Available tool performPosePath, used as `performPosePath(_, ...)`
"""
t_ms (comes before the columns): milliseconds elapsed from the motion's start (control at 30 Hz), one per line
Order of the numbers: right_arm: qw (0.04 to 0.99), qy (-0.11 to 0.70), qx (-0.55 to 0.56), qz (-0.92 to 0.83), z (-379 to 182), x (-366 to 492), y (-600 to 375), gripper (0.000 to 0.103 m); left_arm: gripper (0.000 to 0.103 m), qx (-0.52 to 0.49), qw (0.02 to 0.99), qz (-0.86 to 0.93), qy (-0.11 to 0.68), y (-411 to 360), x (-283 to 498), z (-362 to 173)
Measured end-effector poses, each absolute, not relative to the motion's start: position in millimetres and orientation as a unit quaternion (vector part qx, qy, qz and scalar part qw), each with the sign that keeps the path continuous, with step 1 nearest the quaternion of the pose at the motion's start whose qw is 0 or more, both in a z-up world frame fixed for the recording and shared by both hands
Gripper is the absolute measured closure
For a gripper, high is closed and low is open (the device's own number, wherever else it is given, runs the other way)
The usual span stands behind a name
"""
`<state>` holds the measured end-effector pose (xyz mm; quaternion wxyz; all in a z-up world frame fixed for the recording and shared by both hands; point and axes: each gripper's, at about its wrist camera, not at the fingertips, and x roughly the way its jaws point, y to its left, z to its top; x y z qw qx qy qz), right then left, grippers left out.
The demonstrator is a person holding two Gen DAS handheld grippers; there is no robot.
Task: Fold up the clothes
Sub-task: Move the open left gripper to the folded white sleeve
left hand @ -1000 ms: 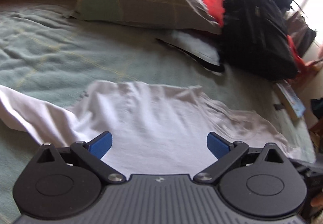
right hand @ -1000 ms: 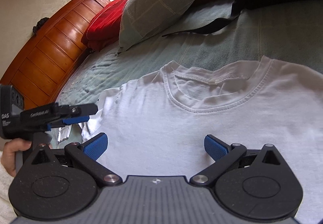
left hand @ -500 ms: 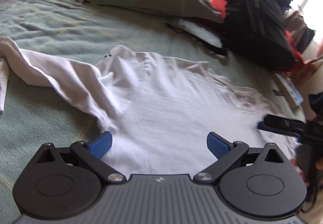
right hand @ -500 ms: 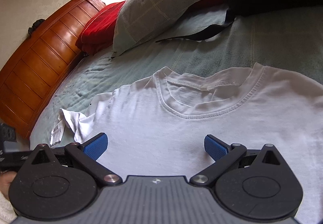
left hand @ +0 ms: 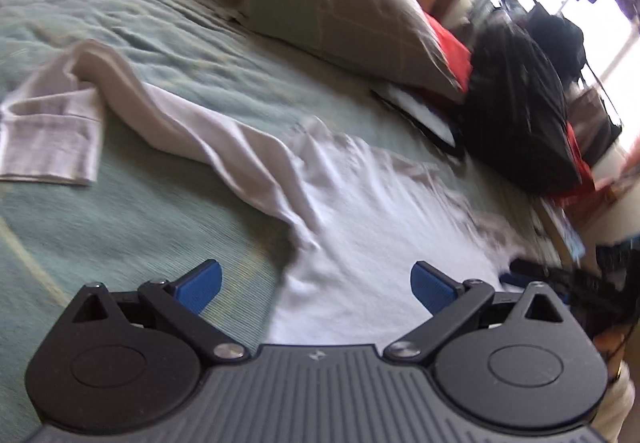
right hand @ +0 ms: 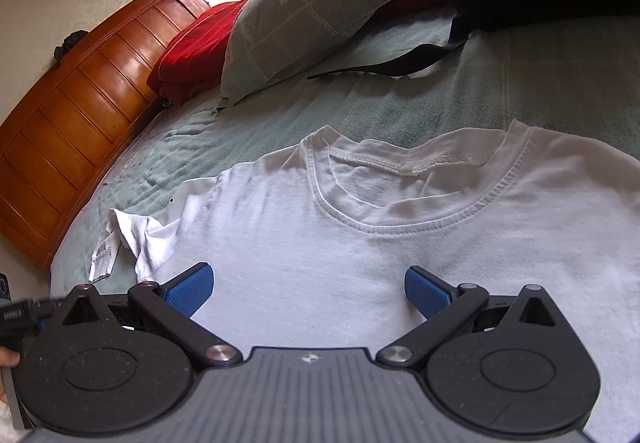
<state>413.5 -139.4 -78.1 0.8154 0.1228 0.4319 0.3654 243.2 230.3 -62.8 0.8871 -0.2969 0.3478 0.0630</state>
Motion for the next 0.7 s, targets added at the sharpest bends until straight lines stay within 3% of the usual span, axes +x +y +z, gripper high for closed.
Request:
performPosePath(300,0.826,0.414,0.097,0.369,-83,410,-132,0.0,0.003,-0.27,0.905,0.123,0.306,312,304,-21)
performPosePath(533,0.839,0.393,0.061,0.373,-86,404,-125,0.0,0.003,-0.255,0.876,0.136,0.385,361,382,-54)
performPosePath(700,0.844,0.382,0.05,0.374,-88,402,-123,0.0,0.005,-0.252,0.836,0.164,0.459,378,389,-70)
